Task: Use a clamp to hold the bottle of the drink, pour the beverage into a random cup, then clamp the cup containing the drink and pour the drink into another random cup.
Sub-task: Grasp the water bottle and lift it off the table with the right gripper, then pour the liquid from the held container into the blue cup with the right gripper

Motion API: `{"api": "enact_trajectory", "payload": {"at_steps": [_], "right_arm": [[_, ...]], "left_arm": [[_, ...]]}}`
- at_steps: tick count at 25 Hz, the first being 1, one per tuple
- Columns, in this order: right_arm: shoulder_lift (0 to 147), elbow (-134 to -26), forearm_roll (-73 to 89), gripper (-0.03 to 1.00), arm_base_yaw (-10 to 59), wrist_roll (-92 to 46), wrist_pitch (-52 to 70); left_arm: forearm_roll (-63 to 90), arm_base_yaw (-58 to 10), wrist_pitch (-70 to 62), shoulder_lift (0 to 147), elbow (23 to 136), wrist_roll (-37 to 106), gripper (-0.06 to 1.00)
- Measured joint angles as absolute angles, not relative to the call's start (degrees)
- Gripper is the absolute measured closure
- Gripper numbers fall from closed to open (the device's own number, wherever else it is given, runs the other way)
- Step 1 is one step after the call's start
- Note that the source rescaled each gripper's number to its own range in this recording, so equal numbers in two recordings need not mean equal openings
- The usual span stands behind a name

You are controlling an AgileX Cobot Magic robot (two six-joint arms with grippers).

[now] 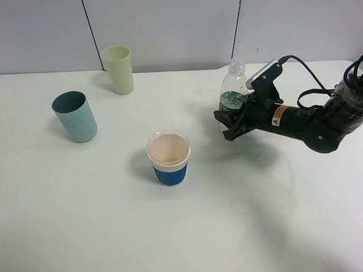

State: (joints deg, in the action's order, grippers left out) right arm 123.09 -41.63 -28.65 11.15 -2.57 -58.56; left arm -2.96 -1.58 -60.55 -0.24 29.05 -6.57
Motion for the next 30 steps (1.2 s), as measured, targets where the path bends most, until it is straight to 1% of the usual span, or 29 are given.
{"api": "enact_trajectory", "payload": {"at_steps": [7, 16, 21, 30], "right_arm": [[122.0, -41.6, -30.6, 0.97, 11.2, 0.5, -56.6], [114.2, -41.5, -33.2, 0.97, 11.8, 1.7, -51.2], [109.8, -41.5, -33.4, 0.97, 14.1, -3.7, -47.4], [104.3, -41.5, -32.1, 0.97, 18.5, -14.1, -36.8]], "left_arm": [[-3.0, -1.6, -60.6, -0.2, 29.0, -6.6, -0.06], [-3.0, -1.6, -60.6, -0.2, 29.0, -6.6, -0.06], [-3.0, -1.6, -60.6, -0.2, 29.0, -6.6, -0.06], [-3.0, -1.6, -60.6, -0.2, 29.0, -6.5, -0.06]]}}
